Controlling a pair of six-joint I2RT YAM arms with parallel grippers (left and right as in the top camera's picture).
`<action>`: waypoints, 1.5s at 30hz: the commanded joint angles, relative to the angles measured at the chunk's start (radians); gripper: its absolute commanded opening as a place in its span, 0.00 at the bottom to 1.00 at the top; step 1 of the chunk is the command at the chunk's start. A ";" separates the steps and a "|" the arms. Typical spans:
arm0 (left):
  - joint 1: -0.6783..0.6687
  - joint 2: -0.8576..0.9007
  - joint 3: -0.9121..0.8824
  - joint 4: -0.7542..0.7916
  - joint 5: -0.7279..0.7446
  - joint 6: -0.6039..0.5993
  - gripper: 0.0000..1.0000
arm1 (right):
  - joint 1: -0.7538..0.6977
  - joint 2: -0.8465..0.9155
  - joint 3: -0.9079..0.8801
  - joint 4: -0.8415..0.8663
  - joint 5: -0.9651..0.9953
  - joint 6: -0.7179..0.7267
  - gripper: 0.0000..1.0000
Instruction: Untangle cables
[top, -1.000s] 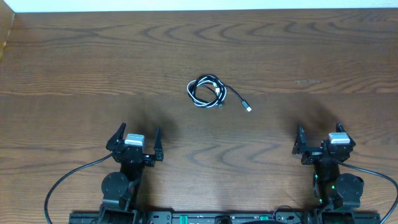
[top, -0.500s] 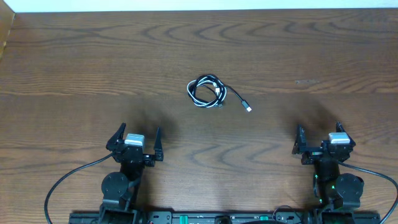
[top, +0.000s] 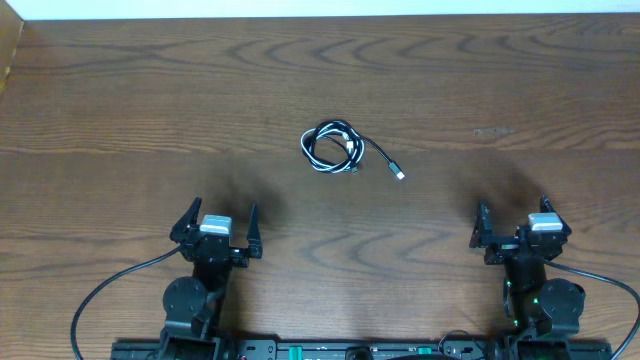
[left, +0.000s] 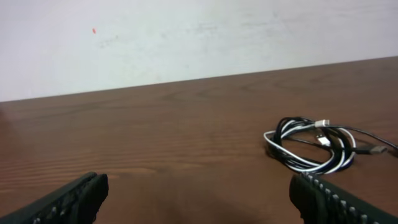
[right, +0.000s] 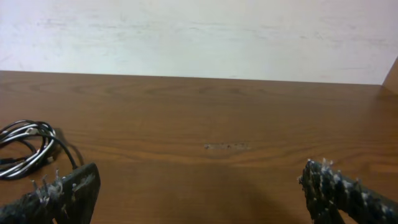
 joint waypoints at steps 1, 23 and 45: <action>0.000 0.003 0.004 0.026 -0.053 0.017 0.98 | 0.005 0.002 -0.002 -0.002 -0.013 0.011 0.99; 0.000 0.255 0.325 -0.106 -0.033 -0.089 0.98 | 0.004 0.256 0.234 -0.063 -0.187 0.062 0.99; -0.001 1.502 1.530 -0.796 0.424 -0.149 0.98 | 0.003 1.071 1.000 -0.481 -0.443 0.032 0.99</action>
